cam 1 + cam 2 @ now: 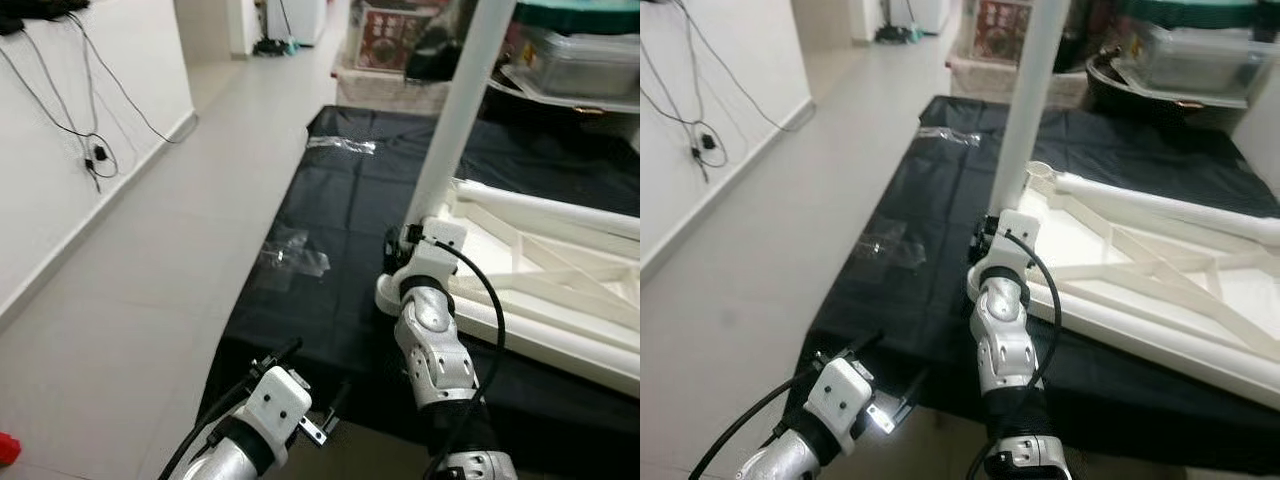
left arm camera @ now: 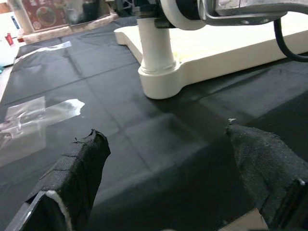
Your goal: Building children table
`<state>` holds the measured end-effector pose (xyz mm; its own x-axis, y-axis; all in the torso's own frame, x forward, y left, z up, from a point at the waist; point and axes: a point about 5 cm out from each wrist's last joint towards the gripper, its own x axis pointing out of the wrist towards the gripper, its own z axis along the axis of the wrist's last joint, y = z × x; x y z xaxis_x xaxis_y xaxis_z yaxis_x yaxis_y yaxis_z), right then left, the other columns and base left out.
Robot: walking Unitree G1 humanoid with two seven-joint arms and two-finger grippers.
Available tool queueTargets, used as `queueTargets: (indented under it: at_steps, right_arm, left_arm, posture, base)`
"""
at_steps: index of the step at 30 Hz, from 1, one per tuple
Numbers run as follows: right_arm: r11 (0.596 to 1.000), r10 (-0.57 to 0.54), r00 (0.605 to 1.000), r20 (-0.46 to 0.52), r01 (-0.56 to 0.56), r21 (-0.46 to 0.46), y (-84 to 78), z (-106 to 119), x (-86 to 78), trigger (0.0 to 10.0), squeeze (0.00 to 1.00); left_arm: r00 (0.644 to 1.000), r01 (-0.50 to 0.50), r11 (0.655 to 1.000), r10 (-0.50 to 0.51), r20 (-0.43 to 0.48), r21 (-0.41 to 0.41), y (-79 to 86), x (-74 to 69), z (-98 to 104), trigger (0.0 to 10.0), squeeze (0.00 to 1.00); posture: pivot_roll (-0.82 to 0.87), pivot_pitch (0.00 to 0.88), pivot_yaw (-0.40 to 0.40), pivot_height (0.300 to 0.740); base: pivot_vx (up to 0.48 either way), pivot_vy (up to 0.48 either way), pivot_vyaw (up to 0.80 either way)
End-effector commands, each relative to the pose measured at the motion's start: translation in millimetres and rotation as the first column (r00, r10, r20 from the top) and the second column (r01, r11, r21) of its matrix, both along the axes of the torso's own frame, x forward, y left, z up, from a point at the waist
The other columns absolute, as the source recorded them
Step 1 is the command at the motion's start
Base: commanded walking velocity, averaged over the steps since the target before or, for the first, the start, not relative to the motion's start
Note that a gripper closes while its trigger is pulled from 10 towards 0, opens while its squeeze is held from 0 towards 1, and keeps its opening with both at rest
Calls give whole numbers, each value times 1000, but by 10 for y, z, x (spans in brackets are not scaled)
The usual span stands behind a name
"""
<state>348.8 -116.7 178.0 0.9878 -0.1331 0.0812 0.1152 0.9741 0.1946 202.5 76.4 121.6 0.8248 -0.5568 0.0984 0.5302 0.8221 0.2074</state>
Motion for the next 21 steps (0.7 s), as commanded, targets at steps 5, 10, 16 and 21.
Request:
queueTargets:
  at_steps: [5,10,16,21]
  right_arm:
    - [977,205,979,15,-205,56,242,-53,-65,10000,0]
    - [901,427,904,-19,-424,91,484,-183,-188,10000,0]
    - [807,589,808,-7,-587,71,696,-238,-332,10000,0]
    - [775,628,778,24,-628,71,766,-183,-368,10000,0]
  left_arm:
    - [1000,6,1000,-6,-28,11,1,-17,-69,10000,0]
    - [1000,8,1000,-7,-28,12,1,-14,-73,10000,0]
    - [1000,8,1000,-8,-28,14,4,-6,-72,10000,0]
    - [1000,8,1000,-8,-26,14,-1,0,-68,10000,0]
  posture:
    - [76,96,-48,740]
    - [79,92,-46,740]
    - [74,95,-46,740]
    - [75,100,-49,740]
  base:
    - [0,0,0]
    - [0,0,0]
    - [0,0,0]
    - [0,0,0]
